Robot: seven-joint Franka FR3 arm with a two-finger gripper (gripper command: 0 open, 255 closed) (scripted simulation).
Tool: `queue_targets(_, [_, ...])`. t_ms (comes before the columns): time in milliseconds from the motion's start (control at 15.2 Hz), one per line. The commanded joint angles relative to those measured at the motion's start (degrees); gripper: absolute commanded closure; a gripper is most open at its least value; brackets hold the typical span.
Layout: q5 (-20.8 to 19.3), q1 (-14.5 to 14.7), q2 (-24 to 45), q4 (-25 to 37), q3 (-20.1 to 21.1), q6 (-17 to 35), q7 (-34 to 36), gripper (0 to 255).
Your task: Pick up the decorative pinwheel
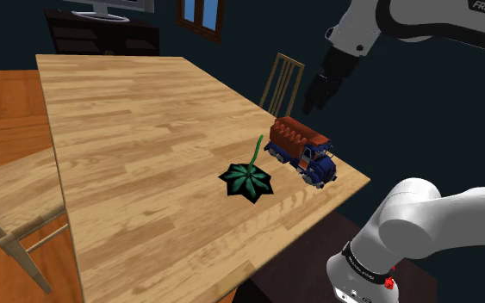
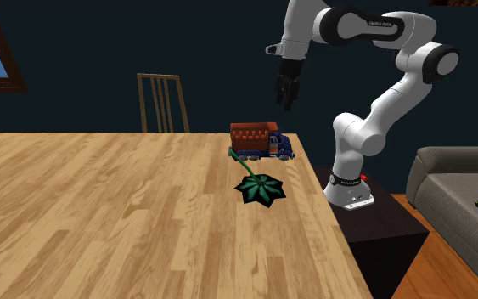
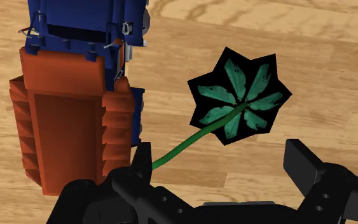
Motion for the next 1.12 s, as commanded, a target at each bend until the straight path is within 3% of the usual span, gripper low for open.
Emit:
queue_targets(0, [0.0, 0.0, 0.0, 0.0, 0.0, 0.0, 0.0, 0])
queue_targets(528, [3.5, -7.8, 2.9, -11.0, 14.8, 16.9, 30.6, 0])
queue_targets(1056, [1.7, -19.8, 16.1, -12.1, 31.4, 31.6, 63.8, 0])
